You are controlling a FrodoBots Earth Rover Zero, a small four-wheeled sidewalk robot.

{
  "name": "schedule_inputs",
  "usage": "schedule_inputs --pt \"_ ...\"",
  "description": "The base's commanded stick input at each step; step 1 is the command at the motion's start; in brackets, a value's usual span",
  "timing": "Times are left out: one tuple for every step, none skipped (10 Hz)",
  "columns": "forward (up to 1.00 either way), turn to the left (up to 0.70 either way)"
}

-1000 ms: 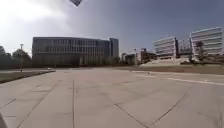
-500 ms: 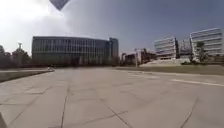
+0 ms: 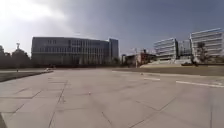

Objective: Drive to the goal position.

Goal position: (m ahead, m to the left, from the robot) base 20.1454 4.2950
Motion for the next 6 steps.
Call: schedule_inputs --pt "0.7 0.0" --pt "0.7 0.0" --pt "0.7 0.0" --pt "0.7 0.0" --pt "0.7 0.0" --pt "0.7 0.0"
